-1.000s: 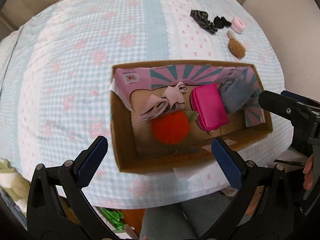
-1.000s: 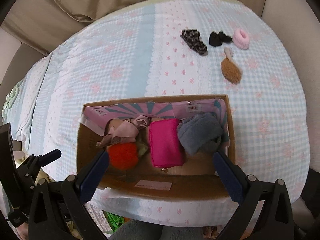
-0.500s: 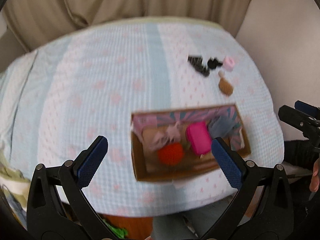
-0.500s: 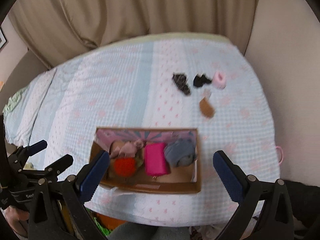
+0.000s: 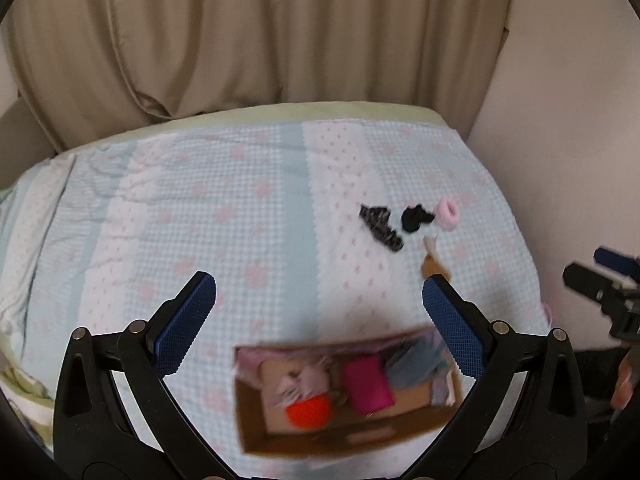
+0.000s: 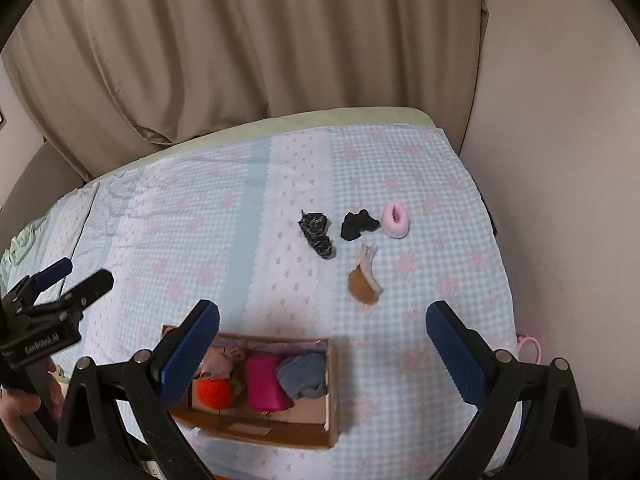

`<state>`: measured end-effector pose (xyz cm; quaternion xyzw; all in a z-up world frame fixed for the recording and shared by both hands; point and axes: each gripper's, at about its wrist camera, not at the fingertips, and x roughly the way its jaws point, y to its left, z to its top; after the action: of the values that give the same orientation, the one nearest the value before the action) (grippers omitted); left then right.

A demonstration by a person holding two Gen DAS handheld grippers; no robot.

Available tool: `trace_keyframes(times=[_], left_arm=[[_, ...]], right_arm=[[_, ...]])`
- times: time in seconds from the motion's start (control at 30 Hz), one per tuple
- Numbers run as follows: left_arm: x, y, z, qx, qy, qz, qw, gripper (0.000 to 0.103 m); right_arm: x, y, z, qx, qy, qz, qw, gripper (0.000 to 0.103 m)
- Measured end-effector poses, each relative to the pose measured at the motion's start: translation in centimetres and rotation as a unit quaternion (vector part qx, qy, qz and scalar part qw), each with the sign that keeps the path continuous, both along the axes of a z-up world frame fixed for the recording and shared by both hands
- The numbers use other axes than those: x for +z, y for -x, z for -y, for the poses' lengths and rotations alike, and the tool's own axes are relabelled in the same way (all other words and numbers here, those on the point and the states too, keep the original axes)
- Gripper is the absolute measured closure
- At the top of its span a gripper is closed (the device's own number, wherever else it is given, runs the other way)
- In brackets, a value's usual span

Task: Organize soft objects
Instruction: 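Lift both tools out of the box toward the remaining items, then grasp the black patterned scrunchie with the left tool while the right tool grasps the brush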

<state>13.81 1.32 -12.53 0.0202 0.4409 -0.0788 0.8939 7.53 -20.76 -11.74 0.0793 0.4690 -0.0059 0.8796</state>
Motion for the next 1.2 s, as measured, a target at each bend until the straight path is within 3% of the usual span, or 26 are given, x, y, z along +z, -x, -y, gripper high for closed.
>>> trace_keyframes(times=[0.33,0.63,0.87,1.03,1.2], left_arm=[[-4.8,-9.4,6.3,0.013,0.014,-0.049,0.9986,0.0],[-13.0,-16.4,9.8,0.03,0.027,-0.121,0.9918,0.0],[-19.5,-20.5,12.4,0.016,0.013,-0.165,0.9862,0.0],[-24.0,-23.6,13.8,0.007,0.013,-0.191,0.9816,0.001],[-28.2,-25.5,15.1,-0.006,0.012,-0.218,0.9758,0.009]], right_arm=[[-4.9,-6.7,4.8,0.015,-0.043,-0.039,0.998,0.0],[-13.8,-11.4,7.8,-0.018,-0.095,-0.101,0.99,0.0],[-20.5,-13.8,9.1,-0.044,-0.123,-0.155,0.979,0.0],[-24.3,-15.2,9.5,-0.062,-0.131,-0.173,0.974,0.0],[-27.2,-16.2,9.3,-0.074,-0.141,-0.192,0.969,0.004]])
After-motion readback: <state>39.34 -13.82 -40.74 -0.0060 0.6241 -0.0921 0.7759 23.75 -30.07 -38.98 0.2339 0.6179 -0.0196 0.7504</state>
